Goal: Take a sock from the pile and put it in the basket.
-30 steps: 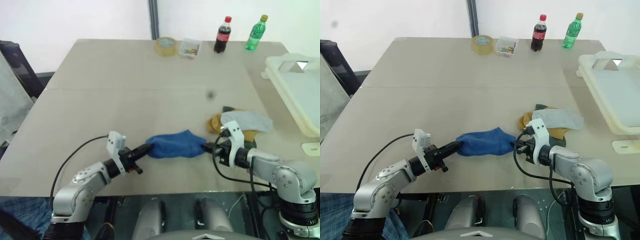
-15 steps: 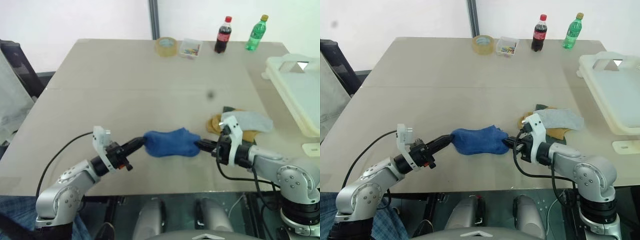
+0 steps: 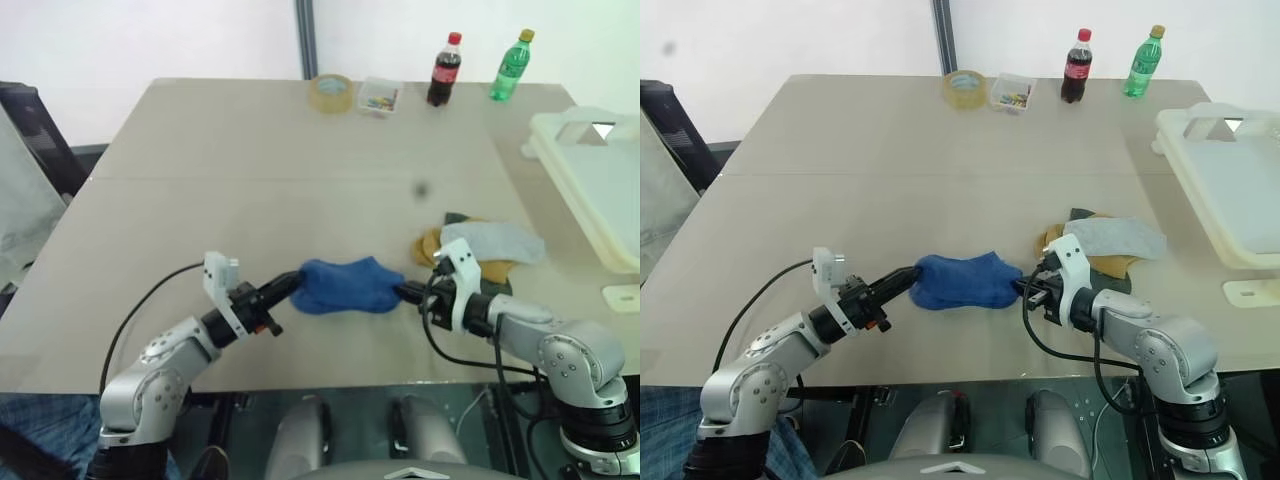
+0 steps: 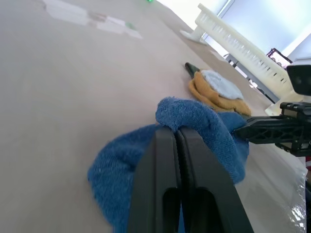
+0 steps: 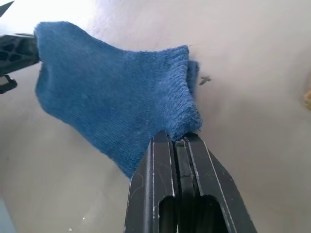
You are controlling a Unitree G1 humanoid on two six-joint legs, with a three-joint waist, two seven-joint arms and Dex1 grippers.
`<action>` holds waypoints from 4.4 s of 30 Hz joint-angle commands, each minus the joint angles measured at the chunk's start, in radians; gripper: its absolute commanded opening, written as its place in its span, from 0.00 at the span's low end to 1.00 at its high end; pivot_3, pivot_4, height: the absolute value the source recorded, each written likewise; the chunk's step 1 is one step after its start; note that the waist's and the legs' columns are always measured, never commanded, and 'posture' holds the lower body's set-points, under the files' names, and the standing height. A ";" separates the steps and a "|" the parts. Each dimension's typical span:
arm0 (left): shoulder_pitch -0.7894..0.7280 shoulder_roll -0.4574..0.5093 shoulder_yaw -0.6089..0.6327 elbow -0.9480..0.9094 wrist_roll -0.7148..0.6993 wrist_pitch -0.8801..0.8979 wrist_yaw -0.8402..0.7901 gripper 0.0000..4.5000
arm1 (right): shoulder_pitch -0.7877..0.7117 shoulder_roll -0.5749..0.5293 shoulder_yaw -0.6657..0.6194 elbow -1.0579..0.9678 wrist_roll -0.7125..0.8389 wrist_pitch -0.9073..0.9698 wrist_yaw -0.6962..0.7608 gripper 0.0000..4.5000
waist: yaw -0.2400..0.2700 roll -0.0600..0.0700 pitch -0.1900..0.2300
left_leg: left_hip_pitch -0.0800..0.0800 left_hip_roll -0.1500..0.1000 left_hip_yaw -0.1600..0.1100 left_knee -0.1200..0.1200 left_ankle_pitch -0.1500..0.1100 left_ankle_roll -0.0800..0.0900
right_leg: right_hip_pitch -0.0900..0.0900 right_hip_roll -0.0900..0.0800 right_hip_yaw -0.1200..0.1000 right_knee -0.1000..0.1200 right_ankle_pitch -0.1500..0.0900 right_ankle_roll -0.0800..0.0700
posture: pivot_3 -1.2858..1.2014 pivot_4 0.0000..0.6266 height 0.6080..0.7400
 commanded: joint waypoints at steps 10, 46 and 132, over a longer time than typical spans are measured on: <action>0.005 0.021 0.011 -0.010 0.004 0.047 0.051 0.00 | 0.037 -0.070 -0.017 -0.037 -0.025 -0.092 0.062 0.64 | 0.001 0.000 0.000 | 0.000 0.000 0.000 0.000 0.000 0.000 | 0.000 0.000 0.000 0.000 -0.001 -0.002 | 0.52 0.24 1.00; -0.050 0.064 0.053 0.055 0.010 0.130 0.087 0.56 | -0.217 -0.020 0.388 0.524 -0.614 -0.717 0.370 0.76 | 0.002 -0.001 -0.001 | 0.008 0.000 0.000 0.002 0.000 -0.001 | 0.008 -0.001 -0.001 0.001 -0.002 -0.004 | 0.52 0.24 1.00; -0.379 -0.028 0.041 0.423 -0.353 0.622 -0.150 0.99 | -0.214 -0.126 0.343 0.284 -0.677 -0.723 0.550 0.76 | 0.001 -0.004 0.003 | 0.002 -0.001 -0.004 0.000 0.000 -0.001 | 0.004 -0.006 -0.007 -0.001 -0.002 -0.003 | 0.52 0.24 1.00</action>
